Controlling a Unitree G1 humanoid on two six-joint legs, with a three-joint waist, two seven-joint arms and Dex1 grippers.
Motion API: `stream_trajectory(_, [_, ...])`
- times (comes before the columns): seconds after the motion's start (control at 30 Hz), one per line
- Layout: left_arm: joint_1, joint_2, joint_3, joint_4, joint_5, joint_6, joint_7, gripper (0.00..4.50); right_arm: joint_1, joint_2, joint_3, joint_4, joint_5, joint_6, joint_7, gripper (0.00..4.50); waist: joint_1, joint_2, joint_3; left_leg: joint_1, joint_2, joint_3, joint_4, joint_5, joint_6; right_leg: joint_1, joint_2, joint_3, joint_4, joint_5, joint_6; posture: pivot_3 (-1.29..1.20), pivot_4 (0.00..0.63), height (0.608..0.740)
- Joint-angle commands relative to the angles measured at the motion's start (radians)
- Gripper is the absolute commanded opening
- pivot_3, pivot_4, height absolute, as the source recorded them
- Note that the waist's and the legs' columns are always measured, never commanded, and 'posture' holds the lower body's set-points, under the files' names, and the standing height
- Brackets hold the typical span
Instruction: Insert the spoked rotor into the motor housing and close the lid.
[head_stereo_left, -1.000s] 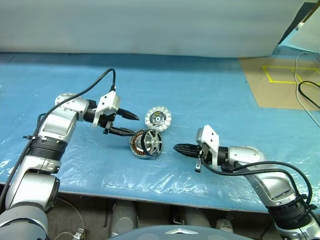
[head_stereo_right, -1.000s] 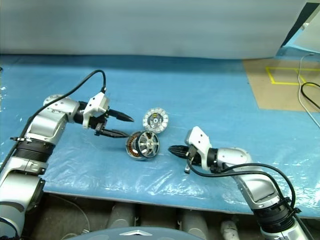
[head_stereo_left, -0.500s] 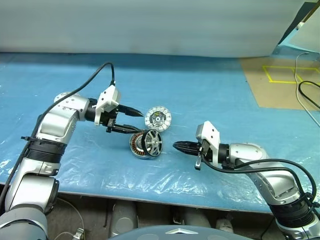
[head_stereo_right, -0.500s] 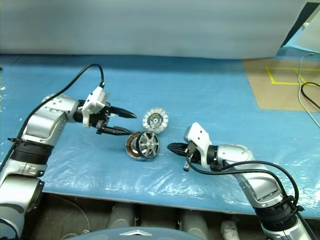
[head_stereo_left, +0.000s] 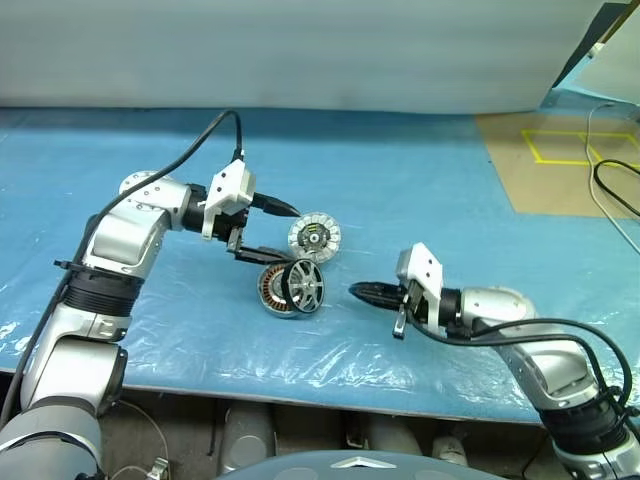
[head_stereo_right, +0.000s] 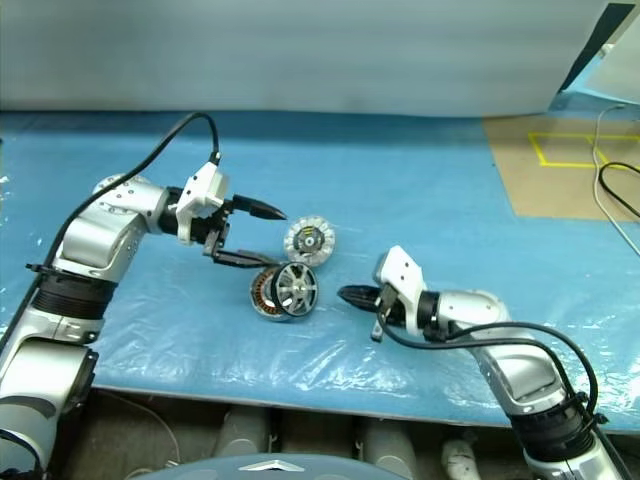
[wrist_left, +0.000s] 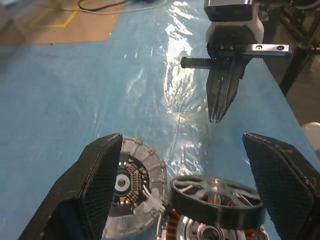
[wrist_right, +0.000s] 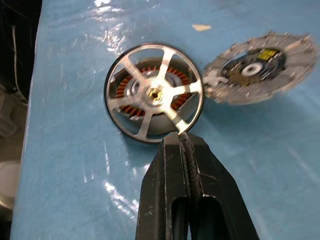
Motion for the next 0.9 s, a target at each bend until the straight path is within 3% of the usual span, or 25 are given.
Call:
stream_trajectory(0.03, [0.071,0.011,0.068,-0.059,-0.017,0.016,0.088,4.09,-0.014,-0.02,-0.023,-0.012,0.03,0.01,0.025,0.0,0.001,0.0,0.0,0.0,0.0,0.0,0.0,0.0,0.0,0.0,0.0,0.0,0.0,0.0,0.0,0.0,0.15,0.74])
stream_trajectory(0.2, [0.273,0.035,0.16,-0.234,-0.104,0.113,0.172,4.09,-0.031,-0.026,-0.009,0.036,0.025,-0.018,0.065,0.0,0.003,0.0,0.0,-0.002,0.0,0.0,-0.001,0.0,0.0,-0.002,0.0,-0.001,-0.001,0.0,0.001,0.0,0.15,0.74])
stream_trajectory(0.3, [0.368,0.041,0.197,-0.317,-0.136,0.14,0.22,4.14,-0.036,-0.029,0.004,0.068,0.024,-0.053,0.115,0.6,0.003,0.0,0.0,-0.002,0.0,0.001,-0.002,0.0,0.0,-0.002,0.0,-0.001,-0.001,0.0,0.0,0.0,0.15,0.74])
stream_trajectory(0.47, [0.5,0.047,0.236,-0.404,-0.167,0.155,0.278,4.14,-0.074,-0.015,0.047,0.162,-0.007,-0.117,0.179,2.26,0.004,0.0,0.0,-0.001,0.0,0.001,0.001,0.0,0.001,0.0,0.0,-0.001,-0.001,-0.001,0.001,0.0,0.15,0.74])
stream_trajectory(0.7, [0.521,0.068,0.252,-0.402,-0.175,0.143,0.308,4.14,-0.151,0.045,0.097,0.289,-0.069,-0.223,0.211,4.47,0.002,0.0,0.0,0.0,0.001,0.001,0.001,0.0,0.002,0.001,0.0,-0.001,0.0,-0.001,0.001,0.0,0.15,0.74])
stream_trajectory(0.9, [0.542,0.069,0.257,-0.398,-0.181,0.129,0.317,4.14,-0.178,0.073,0.13,0.336,-0.093,-0.287,0.259,4.47,-0.001,0.0,0.0,-0.002,0.0,0.001,0.001,0.0,0.001,-0.001,0.0,-0.001,0.0,-0.001,0.001,0.0,0.15,0.74])
